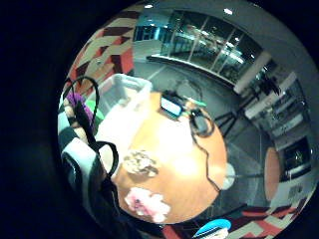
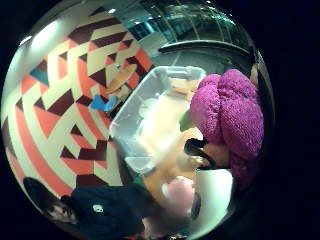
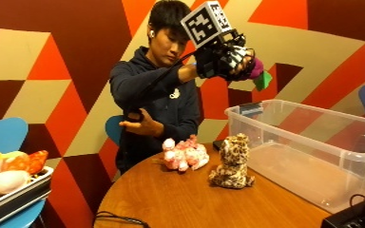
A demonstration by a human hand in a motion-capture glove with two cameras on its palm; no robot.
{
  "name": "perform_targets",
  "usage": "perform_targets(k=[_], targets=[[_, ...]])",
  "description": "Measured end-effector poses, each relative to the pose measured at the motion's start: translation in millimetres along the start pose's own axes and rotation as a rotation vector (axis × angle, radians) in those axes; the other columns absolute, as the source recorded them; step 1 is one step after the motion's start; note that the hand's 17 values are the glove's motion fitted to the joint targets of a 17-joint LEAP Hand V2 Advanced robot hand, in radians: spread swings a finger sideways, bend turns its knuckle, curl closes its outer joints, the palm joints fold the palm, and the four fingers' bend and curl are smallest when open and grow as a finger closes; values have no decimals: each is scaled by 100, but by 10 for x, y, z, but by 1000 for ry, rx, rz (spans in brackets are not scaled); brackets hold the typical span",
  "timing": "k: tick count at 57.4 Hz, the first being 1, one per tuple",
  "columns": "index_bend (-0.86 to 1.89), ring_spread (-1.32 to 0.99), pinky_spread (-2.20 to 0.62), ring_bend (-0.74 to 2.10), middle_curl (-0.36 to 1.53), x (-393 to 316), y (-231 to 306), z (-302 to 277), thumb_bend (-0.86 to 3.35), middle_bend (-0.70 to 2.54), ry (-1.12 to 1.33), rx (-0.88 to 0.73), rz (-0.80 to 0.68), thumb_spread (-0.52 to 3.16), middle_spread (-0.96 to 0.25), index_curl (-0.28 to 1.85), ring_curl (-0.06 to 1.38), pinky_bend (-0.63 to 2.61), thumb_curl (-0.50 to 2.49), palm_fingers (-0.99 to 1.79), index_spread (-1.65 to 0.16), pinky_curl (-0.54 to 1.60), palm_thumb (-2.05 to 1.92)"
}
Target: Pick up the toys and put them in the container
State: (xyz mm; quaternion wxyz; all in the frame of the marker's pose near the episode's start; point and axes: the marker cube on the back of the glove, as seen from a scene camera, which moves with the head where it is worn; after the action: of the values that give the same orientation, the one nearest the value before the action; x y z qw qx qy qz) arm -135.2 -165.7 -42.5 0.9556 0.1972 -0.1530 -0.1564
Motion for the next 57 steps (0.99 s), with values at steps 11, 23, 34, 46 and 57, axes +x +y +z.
perform_targets(k=[11, 23, 34, 46, 57], targets=[[58, -27, -51, 166, 84, -694, -136, 367, 0, 108, -70, -52, -18, 81, -23, 13, 63, 138, 90, 87, -15, 84, 61], [23, -28, -45, 157, 78, -973, -177, 823, -7, 87, 5, -268, -28, 113, -21, 9, 58, 135, 73, 45, -14, 79, 38], [22, -27, -31, 126, 68, -876, 0, 787, -6, 63, 49, -343, -83, 120, -15, 17, 47, 115, 54, 3, -14, 62, 7], [19, -24, -16, 109, 64, -415, 736, 444, -3, 59, 143, -424, -84, 121, -11, 25, 39, 104, 45, -1, -15, 51, 0], [16, -18, -7, 91, 58, 29, 1680, 565, -2, 49, 109, -630, 27, 120, -7, 28, 33, 103, 40, -9, -16, 47, -1]])
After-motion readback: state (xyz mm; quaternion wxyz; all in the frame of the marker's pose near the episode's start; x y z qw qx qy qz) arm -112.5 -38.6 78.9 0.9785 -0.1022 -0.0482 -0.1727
